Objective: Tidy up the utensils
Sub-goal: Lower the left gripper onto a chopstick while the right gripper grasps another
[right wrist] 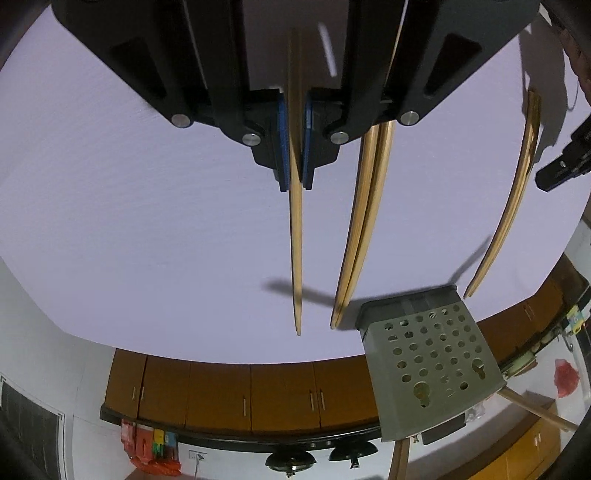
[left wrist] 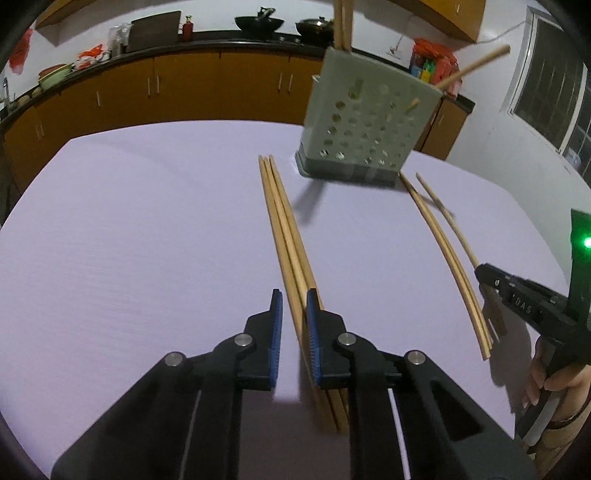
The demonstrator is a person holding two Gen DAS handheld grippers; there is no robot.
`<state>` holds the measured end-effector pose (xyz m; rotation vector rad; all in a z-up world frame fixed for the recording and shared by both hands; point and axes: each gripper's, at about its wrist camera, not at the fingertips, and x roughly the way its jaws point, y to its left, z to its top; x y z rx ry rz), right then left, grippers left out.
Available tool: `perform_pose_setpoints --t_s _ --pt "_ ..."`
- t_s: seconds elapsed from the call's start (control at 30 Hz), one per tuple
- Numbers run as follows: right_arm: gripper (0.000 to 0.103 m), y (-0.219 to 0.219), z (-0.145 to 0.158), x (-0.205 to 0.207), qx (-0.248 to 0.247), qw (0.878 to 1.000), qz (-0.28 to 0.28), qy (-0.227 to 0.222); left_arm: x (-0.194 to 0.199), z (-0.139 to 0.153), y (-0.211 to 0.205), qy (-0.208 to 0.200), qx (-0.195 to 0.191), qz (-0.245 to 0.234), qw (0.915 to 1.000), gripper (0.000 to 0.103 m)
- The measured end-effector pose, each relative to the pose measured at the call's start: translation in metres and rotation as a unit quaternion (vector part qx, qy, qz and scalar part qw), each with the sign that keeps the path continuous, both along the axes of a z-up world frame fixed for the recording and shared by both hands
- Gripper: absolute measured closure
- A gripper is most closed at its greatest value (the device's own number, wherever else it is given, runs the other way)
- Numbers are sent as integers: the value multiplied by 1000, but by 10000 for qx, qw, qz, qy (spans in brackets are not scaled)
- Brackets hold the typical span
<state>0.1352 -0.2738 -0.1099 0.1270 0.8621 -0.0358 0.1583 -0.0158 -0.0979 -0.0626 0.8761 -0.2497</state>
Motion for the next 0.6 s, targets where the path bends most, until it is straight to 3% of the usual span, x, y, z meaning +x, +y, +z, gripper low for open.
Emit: perform_pose_setpoints --t_s 0.17,0.43,0.6 --pt "95 1 1 -1 7 10000 43 -4 4 -10 -3 110 258 52 9996 92" --pt "94 4 -1 0 14 9999 142 13 17 -11 -8 76 453 144 9988 91" --pt "95 1 1 3 -124 9998 157 -2 29 -11 2 68 494 284 9984 95"
